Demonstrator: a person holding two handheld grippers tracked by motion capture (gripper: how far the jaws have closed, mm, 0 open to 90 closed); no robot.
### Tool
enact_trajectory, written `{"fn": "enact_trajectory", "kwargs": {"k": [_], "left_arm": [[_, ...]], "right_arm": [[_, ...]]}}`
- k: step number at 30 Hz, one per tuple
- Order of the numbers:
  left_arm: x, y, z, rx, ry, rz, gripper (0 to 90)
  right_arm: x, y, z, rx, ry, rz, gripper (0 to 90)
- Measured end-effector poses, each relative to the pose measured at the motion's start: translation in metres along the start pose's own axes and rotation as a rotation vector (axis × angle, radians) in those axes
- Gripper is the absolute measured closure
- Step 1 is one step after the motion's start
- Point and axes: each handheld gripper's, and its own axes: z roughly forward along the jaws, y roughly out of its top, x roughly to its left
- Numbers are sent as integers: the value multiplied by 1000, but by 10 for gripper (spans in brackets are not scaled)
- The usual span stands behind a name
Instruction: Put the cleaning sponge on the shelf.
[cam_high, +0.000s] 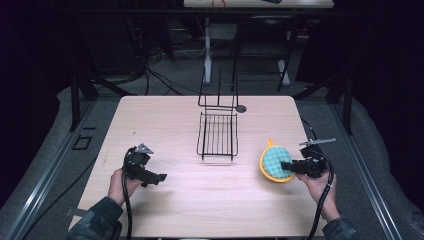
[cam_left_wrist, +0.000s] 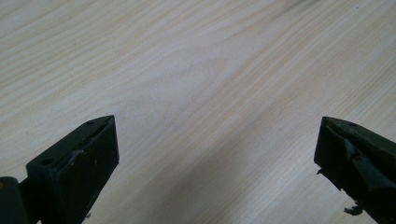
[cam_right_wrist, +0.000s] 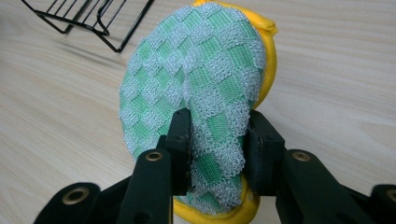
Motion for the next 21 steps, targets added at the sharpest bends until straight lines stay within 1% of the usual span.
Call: {"fn": "enact_trajectory", "kwargs": {"k": [1, 5, 7, 12, 19, 21], "left_arm": [[1, 0, 0, 6, -9, 2, 0], [0, 0, -1, 4, -6, 2, 0], [0, 0, 0, 3, -4, 4, 0], [-1, 0, 1, 3, -3, 4, 0], [-1, 0, 1, 2, -2, 4, 0], [-1, 0, 1, 3, -3, 3, 0]], "right_arm": [[1, 1, 0, 0, 0, -3, 662], [3, 3, -2, 1, -1, -13, 662], [6, 5, -3, -5, 1, -17, 662], [9, 8, -5, -23, 11, -20, 661], [17, 14, -5, -29, 24, -47, 660], [18, 15, -5, -32, 28, -45, 660]]}}
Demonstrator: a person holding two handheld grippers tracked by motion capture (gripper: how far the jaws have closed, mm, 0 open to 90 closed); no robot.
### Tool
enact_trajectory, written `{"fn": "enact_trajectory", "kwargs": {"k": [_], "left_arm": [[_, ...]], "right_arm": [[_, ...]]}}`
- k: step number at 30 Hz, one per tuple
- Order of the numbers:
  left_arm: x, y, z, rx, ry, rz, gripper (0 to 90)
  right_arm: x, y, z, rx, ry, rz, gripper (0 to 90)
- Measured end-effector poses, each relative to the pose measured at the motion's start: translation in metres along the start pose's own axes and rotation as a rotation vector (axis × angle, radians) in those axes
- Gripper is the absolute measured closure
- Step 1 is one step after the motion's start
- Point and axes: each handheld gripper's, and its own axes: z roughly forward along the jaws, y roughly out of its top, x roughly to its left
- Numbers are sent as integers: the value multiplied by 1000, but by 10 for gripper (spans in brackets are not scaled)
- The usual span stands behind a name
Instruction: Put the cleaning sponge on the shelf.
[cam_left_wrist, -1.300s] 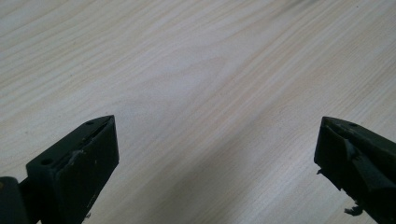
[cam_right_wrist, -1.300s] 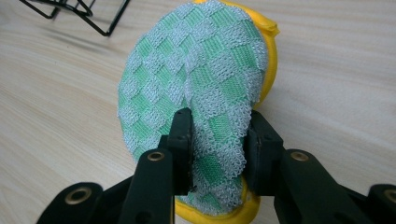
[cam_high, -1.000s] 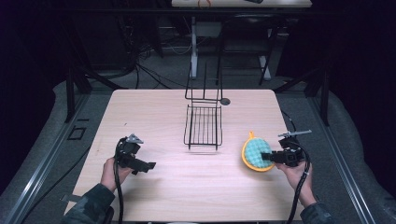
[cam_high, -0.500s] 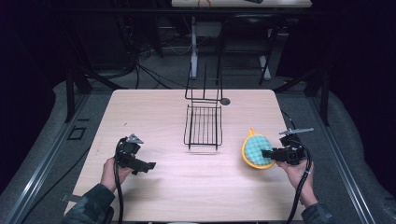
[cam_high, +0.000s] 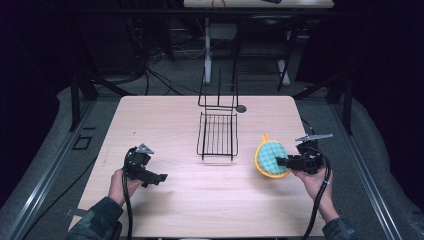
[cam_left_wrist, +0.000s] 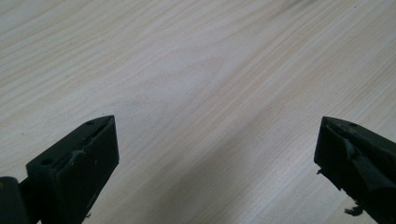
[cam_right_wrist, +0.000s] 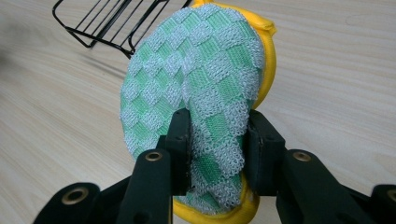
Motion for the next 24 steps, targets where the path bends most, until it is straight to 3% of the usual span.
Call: {"fn": "enact_trajectory", "kwargs": {"k": [24], "left_arm": [[1, 0, 0, -2, 1, -3, 0]], "right_arm": [[21, 28, 4, -39, 30, -61, 658]]}}
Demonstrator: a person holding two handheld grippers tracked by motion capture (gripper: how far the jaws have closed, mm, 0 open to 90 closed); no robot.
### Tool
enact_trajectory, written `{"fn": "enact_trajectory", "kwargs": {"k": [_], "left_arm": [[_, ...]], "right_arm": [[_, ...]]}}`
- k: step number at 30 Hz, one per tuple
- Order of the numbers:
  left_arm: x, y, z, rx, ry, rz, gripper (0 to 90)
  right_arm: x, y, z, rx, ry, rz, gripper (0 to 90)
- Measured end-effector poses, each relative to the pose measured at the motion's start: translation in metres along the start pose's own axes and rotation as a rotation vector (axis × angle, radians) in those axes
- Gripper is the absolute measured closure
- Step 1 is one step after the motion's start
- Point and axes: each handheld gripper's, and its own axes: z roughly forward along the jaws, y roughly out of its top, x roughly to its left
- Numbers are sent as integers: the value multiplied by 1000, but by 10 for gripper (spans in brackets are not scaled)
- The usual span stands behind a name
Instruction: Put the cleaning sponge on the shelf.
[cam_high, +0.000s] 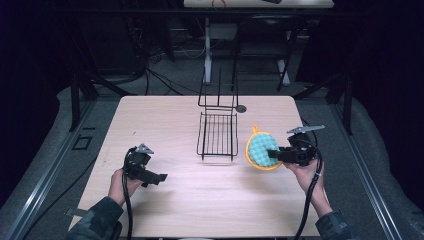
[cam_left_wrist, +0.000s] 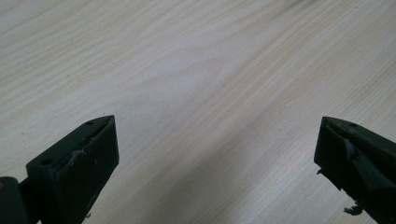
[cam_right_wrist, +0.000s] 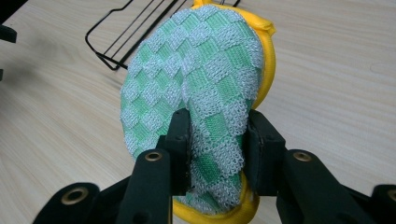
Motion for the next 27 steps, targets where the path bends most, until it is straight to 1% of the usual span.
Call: {"fn": "enact_trajectory", "kwargs": {"k": [4, 5, 10, 11, 14, 15, 18, 19, 27], "left_arm": [[0, 0, -1, -3, -1, 2, 0], [-1, 0, -1, -4, 1, 1, 0], [-1, 1, 0, 2, -2, 6, 0], [-1, 1, 0, 4, -2, 8, 0], [-2, 0, 0, 0, 1, 11, 0], [-2, 0, -1, 1, -3, 9, 0], [-1, 0, 0, -2, 2, 6, 0], [0, 1, 0, 1, -2, 5, 0], [-1, 0, 0, -1, 0, 1, 0]], "right_arm": [[3, 4, 1, -11, 6, -8, 658], [6, 7, 4, -11, 10, -23, 658], [12, 13, 9, -11, 21, -40, 658], [16, 16, 12, -14, 28, -47, 658], [19, 18, 13, -15, 31, -49, 658], [21, 21, 15, -20, 35, -54, 658], [23, 24, 17, -24, 40, -54, 657], [26, 27, 20, -29, 43, -59, 657], [31, 34, 27, -38, 52, -69, 656]]}}
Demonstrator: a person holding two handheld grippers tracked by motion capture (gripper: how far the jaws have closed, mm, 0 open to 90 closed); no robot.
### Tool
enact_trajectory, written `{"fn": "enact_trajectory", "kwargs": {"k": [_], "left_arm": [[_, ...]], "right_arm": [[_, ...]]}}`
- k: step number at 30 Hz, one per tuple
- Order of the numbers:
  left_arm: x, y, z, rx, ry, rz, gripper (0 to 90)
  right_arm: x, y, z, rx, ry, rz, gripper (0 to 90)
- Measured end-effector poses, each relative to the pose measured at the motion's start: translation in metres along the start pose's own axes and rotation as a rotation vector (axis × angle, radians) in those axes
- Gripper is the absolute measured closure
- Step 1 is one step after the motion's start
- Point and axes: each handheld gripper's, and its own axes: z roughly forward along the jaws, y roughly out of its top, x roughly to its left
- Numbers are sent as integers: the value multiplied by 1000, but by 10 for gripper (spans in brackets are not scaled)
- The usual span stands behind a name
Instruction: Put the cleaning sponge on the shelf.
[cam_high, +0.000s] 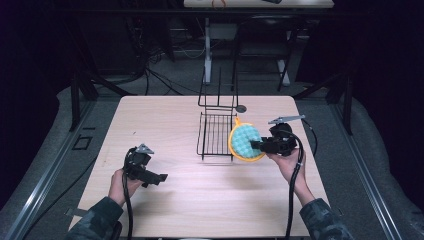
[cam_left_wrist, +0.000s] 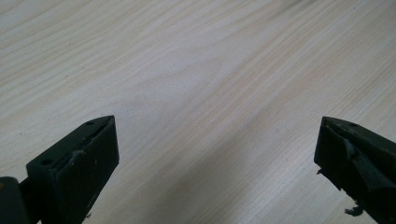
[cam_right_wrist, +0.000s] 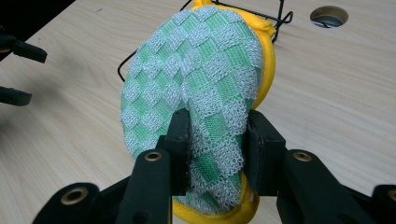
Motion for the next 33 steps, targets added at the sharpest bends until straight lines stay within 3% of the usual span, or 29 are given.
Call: {"fn": "enact_trajectory", "kwargs": {"k": [21, 33], "left_arm": [[1, 0, 0, 0, 0, -1, 0], [1, 0, 0, 1, 1, -2, 0]], "right_arm": [[13, 14, 34, 26, 8, -17, 654], [20, 23, 48, 14, 3, -26, 650]]}}
